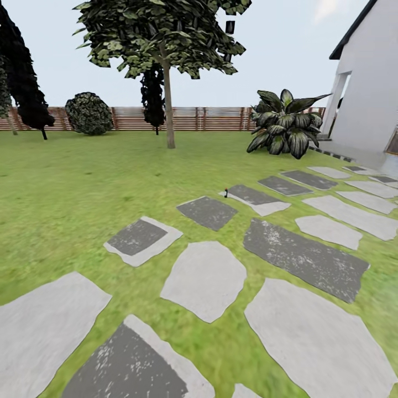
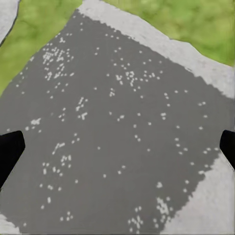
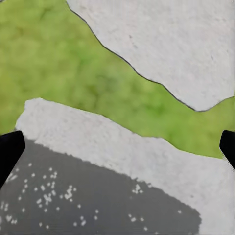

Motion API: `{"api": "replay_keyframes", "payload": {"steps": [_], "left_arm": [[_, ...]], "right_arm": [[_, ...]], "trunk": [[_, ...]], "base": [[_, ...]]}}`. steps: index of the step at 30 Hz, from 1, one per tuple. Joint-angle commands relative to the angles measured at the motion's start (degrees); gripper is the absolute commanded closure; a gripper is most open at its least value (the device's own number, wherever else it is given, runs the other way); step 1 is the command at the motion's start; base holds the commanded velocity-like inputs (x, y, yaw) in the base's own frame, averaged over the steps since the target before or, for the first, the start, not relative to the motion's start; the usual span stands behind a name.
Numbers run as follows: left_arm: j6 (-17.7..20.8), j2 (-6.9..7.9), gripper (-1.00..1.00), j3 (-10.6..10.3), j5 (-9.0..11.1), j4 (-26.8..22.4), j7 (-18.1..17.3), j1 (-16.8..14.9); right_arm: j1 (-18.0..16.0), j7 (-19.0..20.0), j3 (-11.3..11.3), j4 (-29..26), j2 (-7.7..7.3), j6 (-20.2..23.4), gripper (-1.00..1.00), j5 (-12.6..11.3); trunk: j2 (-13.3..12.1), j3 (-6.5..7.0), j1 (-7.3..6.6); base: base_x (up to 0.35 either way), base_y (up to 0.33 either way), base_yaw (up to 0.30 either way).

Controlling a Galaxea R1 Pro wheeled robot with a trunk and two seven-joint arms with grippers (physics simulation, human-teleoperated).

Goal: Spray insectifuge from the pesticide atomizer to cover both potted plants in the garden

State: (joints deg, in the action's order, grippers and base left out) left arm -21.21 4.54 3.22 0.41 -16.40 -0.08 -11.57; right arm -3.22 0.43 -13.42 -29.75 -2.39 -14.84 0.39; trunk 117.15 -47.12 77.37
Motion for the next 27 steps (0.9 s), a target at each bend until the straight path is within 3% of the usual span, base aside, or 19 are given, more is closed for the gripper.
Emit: {"api": "replay_keyframes", "payload": {"steps": [1,8,13,16,22,27], "left_arm": [[-0.2,0.0,-1.0,0.1,0.0,0.0,0.0,0.0],[-0.2,-0.04,-1.0,0.1,0.0,0.0,0.0,0.0],[-0.2,-0.01,-1.0,0.1,0.0,0.0,0.0,0.0],[-0.2,0.0,-1.0,0.1,0.0,0.0,0.0,0.0],[-0.2,0.02,-1.0,0.1,0.0,0.0,0.0,0.0],[-0.2,0.03,-1.0,0.1,0.0,0.0,0.0,0.0]], "right_arm": [[0.0,0.0,-0.1,0.0,0.01,-0.2,-1.0,0.0],[0.0,0.0,0.0,0.3,0.25,-0.2,-1.0,0.1],[0.0,0.1,0.1,3.5,0.63,-0.2,-1.0,0.0],[0.0,0.1,0.1,4.5,1.41,-0.5,-1.0,0.0],[0.0,0.2,0.2,12.8,2.62,-0.6,-1.0,0.1],[0.0,0.1,0.2,15.3,2.65,-0.6,-1.0,0.1]], "trunk": [[0.0,-0.05,0.03],[0.0,-0.05,0.03],[0.0,-0.05,0.03],[0.0,-0.05,0.03],[0.0,-0.05,0.03],[0.0,-0.05,0.03]], "base": [[0.33,0.0,-0.006],[0.33,0.0,-0.002],[0.33,0.0,0.0],[0.33,0.0,0.0],[0.33,0.0,0.0],[0.33,0.0,0.0]]}}
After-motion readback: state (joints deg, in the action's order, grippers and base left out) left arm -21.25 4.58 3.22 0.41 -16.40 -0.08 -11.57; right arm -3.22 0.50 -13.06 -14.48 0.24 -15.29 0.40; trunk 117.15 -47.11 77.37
